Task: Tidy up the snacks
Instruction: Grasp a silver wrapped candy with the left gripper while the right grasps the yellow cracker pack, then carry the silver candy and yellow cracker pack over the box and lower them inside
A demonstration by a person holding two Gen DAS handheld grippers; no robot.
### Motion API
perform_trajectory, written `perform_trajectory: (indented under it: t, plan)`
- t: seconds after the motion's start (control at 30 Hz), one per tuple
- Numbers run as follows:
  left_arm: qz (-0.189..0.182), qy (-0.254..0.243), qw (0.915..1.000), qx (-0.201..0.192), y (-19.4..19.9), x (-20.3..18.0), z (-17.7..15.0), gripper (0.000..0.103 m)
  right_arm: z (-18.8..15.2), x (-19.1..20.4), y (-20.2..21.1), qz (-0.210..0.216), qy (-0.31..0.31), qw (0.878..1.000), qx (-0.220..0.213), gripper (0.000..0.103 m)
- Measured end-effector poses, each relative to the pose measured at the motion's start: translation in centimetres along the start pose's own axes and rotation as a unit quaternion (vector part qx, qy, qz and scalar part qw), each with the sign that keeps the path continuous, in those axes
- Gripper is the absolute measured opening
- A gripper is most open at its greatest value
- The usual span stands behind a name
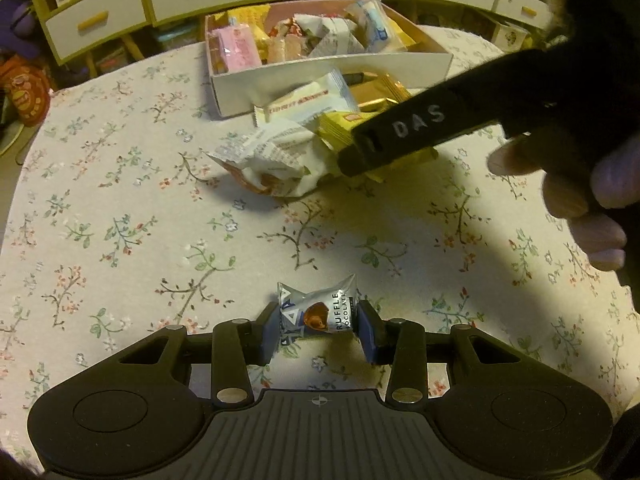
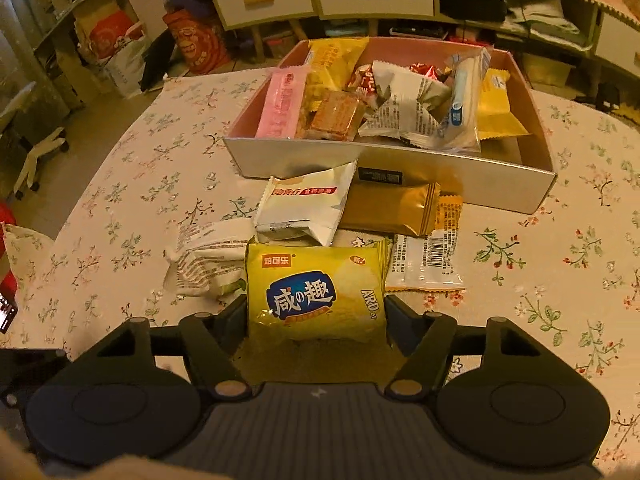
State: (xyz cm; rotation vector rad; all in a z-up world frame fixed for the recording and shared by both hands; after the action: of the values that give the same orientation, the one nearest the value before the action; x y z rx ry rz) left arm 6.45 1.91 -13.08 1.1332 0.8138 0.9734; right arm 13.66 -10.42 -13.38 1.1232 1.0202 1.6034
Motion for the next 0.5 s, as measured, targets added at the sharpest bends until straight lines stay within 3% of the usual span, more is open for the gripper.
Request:
perform_trajectory:
  t: [0.5]
  plan:
    - [0.001, 0.026, 0.9990, -0.036, 1.7, 1.0, 2.2, 0.038, 0.0, -0.7, 1.7, 0.009, -0.014, 1.000, -0.010, 0.067]
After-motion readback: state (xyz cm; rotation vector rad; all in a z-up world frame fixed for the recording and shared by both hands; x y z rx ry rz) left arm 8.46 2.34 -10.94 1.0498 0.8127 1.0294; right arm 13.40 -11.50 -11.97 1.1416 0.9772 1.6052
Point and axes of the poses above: each gripper's, at about its wrist camera, not at the fingertips, and y roughly against the way its jaws point, x to its left, z to its top, the point moved 9 cm from there along -y, roughly the way its jaws point, and after that the axes turned 14 degrees about x, right-handed, at the moved point
